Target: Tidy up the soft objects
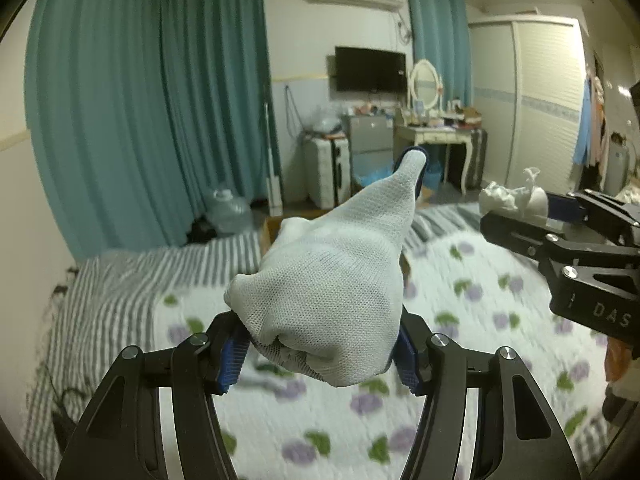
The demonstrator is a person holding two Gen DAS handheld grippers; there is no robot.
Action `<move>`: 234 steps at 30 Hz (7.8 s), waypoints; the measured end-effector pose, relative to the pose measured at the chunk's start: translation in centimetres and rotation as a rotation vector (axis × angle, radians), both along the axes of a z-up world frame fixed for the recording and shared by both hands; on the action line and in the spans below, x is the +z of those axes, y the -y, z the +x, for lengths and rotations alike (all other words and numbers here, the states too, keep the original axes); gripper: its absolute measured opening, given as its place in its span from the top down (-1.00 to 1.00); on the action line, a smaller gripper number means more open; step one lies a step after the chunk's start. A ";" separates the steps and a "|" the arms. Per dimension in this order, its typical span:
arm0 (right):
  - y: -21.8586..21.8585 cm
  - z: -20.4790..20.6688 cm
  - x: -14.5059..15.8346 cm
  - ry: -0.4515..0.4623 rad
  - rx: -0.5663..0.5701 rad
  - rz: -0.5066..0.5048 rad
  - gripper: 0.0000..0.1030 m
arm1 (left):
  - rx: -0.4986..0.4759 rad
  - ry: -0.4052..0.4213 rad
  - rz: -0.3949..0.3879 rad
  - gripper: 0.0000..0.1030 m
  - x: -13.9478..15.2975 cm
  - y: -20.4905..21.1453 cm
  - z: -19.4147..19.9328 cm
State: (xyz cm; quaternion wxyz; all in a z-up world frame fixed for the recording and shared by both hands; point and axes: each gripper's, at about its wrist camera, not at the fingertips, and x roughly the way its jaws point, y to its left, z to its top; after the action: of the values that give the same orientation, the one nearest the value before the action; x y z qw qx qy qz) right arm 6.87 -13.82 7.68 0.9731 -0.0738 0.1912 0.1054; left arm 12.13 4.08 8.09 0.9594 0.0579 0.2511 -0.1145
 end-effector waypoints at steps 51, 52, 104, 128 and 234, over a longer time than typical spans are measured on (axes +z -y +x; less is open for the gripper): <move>2.6 1.3 10.1 0.083 -0.080 -0.020 -0.97 | 0.050 0.295 -0.002 -0.81 8.9 -2.1 -3.2; 2.3 -0.3 10.2 0.089 -0.078 -0.019 -0.97 | 0.049 0.306 -0.001 -0.83 9.2 -2.4 -4.3; 0.8 16.6 -22.8 -0.447 -0.115 0.047 0.56 | 0.098 -0.272 0.080 -0.19 -21.8 -6.3 13.0; 1.4 13.5 -25.9 -0.540 -0.146 0.017 0.37 | 0.069 -0.258 -0.034 -0.02 -18.5 -4.4 3.9; 0.9 0.4 -2.1 0.238 -0.104 0.185 -1.00 | 0.133 0.402 -0.105 -0.93 1.6 -5.0 -3.0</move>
State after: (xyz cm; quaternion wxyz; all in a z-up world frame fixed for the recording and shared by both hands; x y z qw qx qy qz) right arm 7.30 -14.71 5.54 0.9956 0.0143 0.0677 0.0629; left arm 9.13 9.06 9.68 0.9973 0.0131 0.0516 -0.0501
